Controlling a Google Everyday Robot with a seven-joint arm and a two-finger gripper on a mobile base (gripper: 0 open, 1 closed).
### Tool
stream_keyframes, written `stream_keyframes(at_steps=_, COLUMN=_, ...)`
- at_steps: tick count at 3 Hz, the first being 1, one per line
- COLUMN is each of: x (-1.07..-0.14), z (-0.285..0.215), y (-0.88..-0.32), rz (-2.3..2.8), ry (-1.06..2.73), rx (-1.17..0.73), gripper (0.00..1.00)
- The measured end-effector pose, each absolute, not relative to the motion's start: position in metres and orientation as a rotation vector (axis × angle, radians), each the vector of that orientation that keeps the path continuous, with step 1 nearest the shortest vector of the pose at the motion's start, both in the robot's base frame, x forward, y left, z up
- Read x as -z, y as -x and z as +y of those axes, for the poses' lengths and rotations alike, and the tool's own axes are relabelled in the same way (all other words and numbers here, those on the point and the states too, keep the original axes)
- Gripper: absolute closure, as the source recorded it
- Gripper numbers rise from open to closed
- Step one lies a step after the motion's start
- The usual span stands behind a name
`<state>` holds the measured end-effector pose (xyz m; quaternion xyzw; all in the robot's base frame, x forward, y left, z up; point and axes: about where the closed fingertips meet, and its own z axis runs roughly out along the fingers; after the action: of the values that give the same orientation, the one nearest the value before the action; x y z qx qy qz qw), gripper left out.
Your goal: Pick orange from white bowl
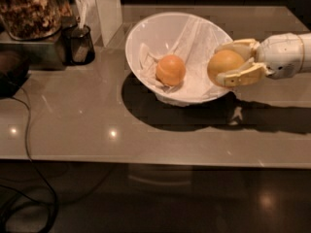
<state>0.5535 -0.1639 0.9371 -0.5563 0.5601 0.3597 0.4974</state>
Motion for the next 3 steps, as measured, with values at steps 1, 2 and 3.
stream_keyframes(at_steps=1, x=-0.936, z=-0.163, y=-0.553, rz=1.356, ry=1.346, rx=-0.871, gripper=1.0)
stream_keyframes(at_steps=2, x=-0.944, z=-0.184, y=-0.53, rz=1.356, ry=1.283, rx=-0.849, gripper=1.0)
stream_keyframes(at_steps=3, x=-0.947, z=-0.182, y=-0.53, rz=1.348, ry=1.291, rx=-0.845, gripper=1.0)
